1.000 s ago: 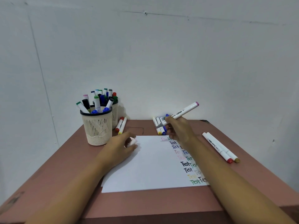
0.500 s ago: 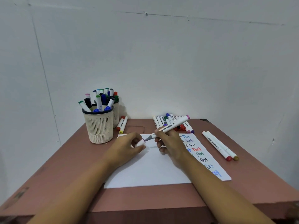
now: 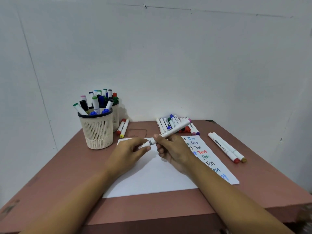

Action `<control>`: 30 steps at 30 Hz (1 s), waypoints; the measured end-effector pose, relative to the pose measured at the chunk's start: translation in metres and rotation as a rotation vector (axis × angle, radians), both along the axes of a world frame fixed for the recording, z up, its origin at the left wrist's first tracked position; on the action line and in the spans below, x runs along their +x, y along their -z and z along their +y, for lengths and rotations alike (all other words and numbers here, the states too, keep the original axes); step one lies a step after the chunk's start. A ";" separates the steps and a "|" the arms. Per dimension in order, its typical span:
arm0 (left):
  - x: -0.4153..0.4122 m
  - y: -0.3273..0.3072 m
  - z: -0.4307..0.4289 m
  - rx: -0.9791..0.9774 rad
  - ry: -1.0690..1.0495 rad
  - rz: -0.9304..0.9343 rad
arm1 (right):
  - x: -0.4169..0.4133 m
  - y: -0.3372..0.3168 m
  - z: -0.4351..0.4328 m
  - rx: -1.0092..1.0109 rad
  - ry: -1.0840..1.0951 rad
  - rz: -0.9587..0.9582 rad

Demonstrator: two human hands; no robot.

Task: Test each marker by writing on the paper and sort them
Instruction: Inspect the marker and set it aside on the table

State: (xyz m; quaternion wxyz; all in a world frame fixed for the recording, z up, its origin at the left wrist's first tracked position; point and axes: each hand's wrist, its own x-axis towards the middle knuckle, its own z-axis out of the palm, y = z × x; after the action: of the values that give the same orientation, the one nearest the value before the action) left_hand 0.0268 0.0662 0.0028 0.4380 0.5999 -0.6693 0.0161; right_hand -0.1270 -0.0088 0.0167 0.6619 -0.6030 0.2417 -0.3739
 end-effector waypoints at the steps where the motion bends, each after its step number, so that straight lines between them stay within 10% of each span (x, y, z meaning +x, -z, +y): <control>1: -0.001 -0.001 0.001 -0.029 0.004 -0.028 | 0.000 0.000 0.000 0.018 -0.009 -0.014; 30: -0.010 -0.006 -0.006 -0.107 -0.010 -0.058 | 0.012 0.002 -0.007 0.145 -0.066 -0.020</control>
State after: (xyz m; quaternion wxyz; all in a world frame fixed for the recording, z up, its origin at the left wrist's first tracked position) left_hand 0.0173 0.0599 0.0086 0.4496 0.5783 -0.6769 0.0715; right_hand -0.1148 -0.0162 0.0146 0.7182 -0.5575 0.2415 -0.3392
